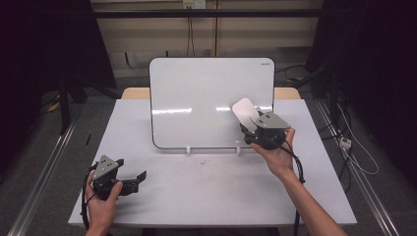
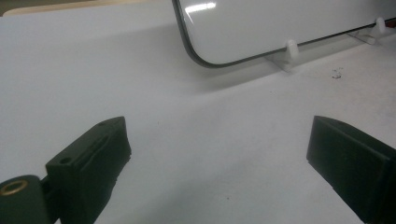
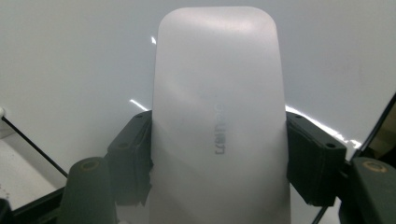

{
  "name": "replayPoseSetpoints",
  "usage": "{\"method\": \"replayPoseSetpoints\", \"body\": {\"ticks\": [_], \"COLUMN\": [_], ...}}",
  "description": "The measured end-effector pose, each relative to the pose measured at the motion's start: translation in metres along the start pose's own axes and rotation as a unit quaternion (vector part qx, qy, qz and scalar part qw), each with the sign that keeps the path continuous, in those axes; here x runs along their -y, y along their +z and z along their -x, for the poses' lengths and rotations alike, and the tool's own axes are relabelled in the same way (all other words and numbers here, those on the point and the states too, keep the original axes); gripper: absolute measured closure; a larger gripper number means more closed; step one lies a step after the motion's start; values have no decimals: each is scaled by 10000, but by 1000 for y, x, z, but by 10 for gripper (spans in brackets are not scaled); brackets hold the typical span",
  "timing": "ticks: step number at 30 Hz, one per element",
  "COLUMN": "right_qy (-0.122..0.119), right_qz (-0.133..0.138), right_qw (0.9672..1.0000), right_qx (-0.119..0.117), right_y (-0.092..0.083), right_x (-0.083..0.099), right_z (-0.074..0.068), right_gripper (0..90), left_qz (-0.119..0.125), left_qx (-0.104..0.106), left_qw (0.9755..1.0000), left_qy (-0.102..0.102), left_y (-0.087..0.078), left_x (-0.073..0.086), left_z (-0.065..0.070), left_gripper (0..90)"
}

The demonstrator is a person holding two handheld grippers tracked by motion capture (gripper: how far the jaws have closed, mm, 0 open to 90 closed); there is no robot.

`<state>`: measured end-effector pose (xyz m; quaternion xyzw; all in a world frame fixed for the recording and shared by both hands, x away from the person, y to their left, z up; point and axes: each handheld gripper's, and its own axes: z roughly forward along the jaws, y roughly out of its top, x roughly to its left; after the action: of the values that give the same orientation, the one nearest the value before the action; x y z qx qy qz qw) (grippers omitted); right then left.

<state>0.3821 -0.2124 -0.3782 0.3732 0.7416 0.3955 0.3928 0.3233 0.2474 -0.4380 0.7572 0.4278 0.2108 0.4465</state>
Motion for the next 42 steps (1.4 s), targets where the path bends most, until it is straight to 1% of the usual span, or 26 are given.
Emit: {"method": "replayPoseSetpoints", "body": {"ticks": [1, 2, 5, 6, 9, 10, 11, 12, 13, 17, 18, 20, 21, 23, 25, 27, 28, 29, 31, 32, 34, 35, 36, 39, 40, 42], "right_qy": [2, 6, -15, -3, -72, -86, -92, -98, -104, -131, -147, -180, -160, -184, -159, -192, -193, -188, -221, -223, -213, -195, -201, -227, -262, -253], "right_qz": [-19, -48, -105, -119, -176, -197, -213, -244, -277, -400, -406, -417, -425, -468, -522, -550, -550, -548, -568, -564, -587, -601, -620, -680, -692, -703], "right_qw": [10000, 10000, 9999, 9999, 9997, 9996, 9996, 9995, 9994, 9989, 9988, 9987, 9986, 9984, 9980, 9976, 9977, 9977, 9975, 9974, 9974, 9973, 9972, 9966, 9963, 9962], "right_qx": [12, 20, 62, 76, 154, 155, 135, 174, 173, 181, 208, 227, 256, 274, 304, 368, 355, 342, 365, 380, 368, 371, 380, 399, 430, 457], "right_y": [0, -1, 0, 0, 4, 5, 6, 8, 9, 12, 12, 12, 12, 12, 11, 11, 10, 10, 10, 10, 10, 10, 10, 12, 13, 13], "right_x": [2, 4, 9, 11, 15, 16, 17, 18, 20, 25, 25, 26, 27, 29, 32, 35, 35, 35, 35, 36, 40, 41, 42, 45, 46, 45], "right_z": [1, 1, 3, 4, 5, 6, 6, 6, 6, 5, 4, 4, 4, 4, 4, 4, 4, 4, 4, 4, 5, 5, 5, 4, 4, 3], "right_gripper": [314, 314, 314, 314, 314, 314, 314, 314, 314, 314, 314, 314, 314, 314, 314, 314, 314, 314, 314, 314, 313, 314, 314, 313, 313, 313], "left_qz": [11, 27, 32, 23, 35, 43, 47, 5, 32, 11, 46, 50, 71, 52, 70, 59, 18, 44, 68, 74, -6, 10, 35, 29, 40, 38], "left_qx": [0, 31, 3, 29, -26, 0, -25, -22, -43, -67, -68, -102, -98, -54, -87, -94, -83, -88, -140, -113, -80, -77, -111, -96, -57, -64], "left_qw": [10000, 10000, 10000, 10000, 10000, 10000, 10000, 10000, 10000, 10000, 10000, 9999, 9999, 10000, 9999, 9999, 10000, 9999, 9999, 9999, 10000, 10000, 9999, 9999, 10000, 10000], "left_qy": [30, 31, 23, 16, 0, 24, 29, 43, 19, 11, -29, -8, -33, -43, -48, -50, -52, -41, -34, -60, -28, -11, -29, -59, -24, -11], "left_y": [0, 0, -1, -2, -2, -2, -3, -4, -4, -6, -7, -7, -7, -8, -7, -8, -9, -9, -9, -8, -8, -7, -6, -4, -3, -3], "left_x": [0, 0, 0, 0, 0, 0, 0, 0, 0, 2, 3, 3, 2, 2, 2, 2, 2, 2, 2, 2, 1, 1, 1, 0, 0, -1], "left_z": [1, 1, 1, 1, 1, 0, 1, 1, 1, 0, -1, -2, -1, -2, -2, -2, -1, -1, 0, 1, 1, 1, 1, 1, 0, 1], "left_gripper": [58, 58, 58, 58, 58, 58, 58, 58, 58, 58, 58, 58, 58, 58, 58, 58, 58, 58, 58, 58, 58, 58, 58, 58, 58, 58]}}
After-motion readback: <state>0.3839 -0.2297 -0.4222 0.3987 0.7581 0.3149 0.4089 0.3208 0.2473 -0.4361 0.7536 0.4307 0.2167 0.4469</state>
